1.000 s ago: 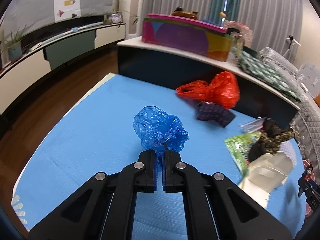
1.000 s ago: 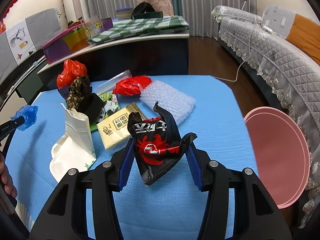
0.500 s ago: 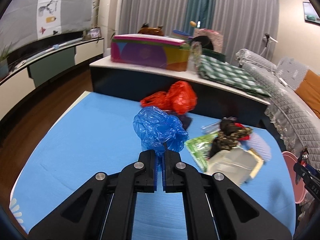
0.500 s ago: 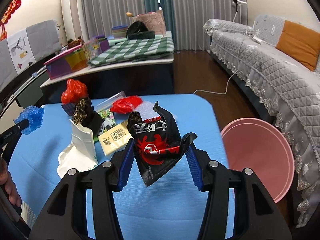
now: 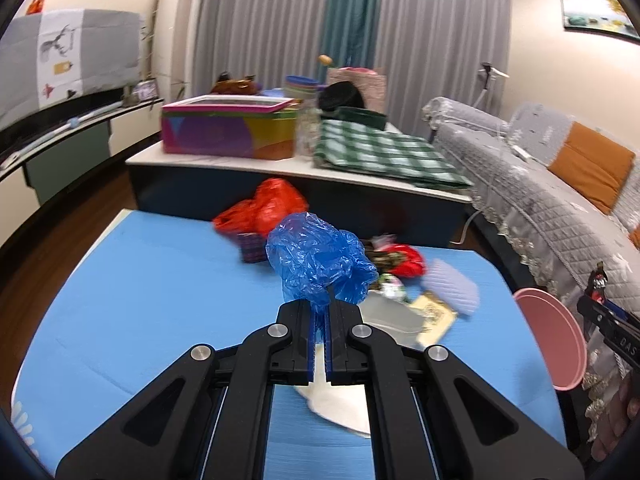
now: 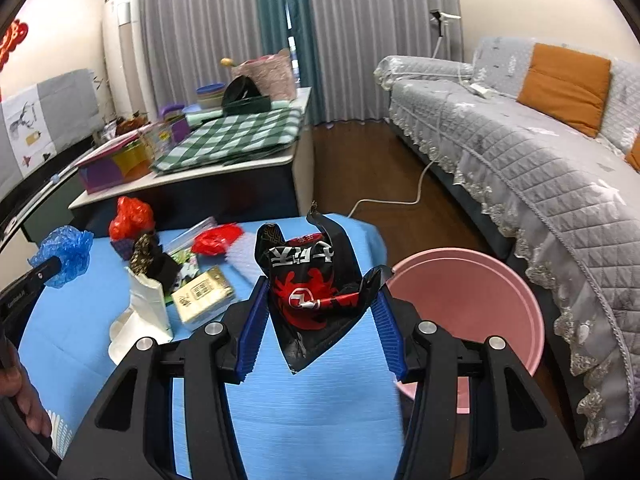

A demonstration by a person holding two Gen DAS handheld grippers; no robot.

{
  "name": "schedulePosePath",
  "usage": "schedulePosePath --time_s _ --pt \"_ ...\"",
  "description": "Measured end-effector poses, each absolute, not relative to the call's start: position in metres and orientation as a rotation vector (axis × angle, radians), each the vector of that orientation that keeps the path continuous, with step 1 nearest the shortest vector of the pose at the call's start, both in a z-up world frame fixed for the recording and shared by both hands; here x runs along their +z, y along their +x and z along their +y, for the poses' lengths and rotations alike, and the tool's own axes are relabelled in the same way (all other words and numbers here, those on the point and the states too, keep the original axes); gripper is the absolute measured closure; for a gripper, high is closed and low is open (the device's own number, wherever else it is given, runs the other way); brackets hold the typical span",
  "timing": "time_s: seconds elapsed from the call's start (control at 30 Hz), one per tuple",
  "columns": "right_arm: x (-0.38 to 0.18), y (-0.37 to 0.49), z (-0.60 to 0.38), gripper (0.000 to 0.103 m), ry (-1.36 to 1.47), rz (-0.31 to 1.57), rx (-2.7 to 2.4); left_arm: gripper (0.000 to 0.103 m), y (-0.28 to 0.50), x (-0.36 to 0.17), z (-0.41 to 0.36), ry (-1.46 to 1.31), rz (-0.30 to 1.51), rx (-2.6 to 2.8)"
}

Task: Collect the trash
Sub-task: 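Carry both items over the pink bin and open both tools to drop them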

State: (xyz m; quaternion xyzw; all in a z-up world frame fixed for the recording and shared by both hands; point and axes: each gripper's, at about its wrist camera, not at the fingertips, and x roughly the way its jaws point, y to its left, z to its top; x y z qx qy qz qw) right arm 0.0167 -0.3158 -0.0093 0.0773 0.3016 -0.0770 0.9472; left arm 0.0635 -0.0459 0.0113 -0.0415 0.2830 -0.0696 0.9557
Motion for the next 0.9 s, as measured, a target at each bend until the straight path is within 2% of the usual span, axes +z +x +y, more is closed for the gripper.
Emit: schedulePosePath --time_s 0.9 --pt "0.02 -0.027 -0.47 0.052 0.275 0.523 -0.418 0.1 0.067 0.026 -0.214 -0.01 0.558 -0.463"
